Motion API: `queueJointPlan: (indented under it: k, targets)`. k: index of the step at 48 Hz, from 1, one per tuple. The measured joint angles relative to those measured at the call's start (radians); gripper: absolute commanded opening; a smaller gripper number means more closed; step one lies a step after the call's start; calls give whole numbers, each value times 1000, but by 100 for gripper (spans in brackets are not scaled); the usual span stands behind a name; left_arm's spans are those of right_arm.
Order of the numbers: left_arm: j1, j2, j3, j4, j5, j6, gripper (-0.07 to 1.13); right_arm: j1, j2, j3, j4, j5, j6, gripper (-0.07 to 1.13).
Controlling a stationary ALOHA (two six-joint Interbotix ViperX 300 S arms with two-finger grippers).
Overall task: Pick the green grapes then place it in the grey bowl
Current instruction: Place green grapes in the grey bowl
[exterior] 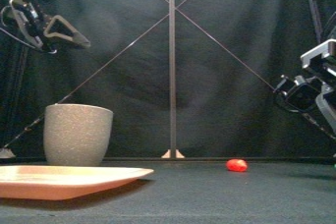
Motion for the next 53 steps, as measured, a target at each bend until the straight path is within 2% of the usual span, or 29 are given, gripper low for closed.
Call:
queueJointPlan:
  k: [7, 14, 17, 27, 36, 43, 53]
  targets:
    - [0, -2, 2, 0, 2, -3, 12, 0, 3, -37, -58, -8, -8, 58]
    - [0, -2, 2, -2, 0, -5, 12, -29, 3, -124, -229, -41, -14, 58]
    - [0, -2, 2, -2, 2, -5, 12, -52, 5, -166, -328, -57, -14, 58]
    - [2, -2, 3, -2, -3, -2, 12, -195, 35, -337, -761, -166, -12, 58]
    - [2, -2, 6, -3, -3, 0, 12, -314, 127, -457, -1029, -321, -12, 58]
    - [2, -2, 6, -3, -9, 0, 12, -393, 229, -549, -1132, -462, -12, 58]
    - [2, -3, 6, -3, -34, 0, 12, -459, 402, -703, -1212, -595, -11, 58]
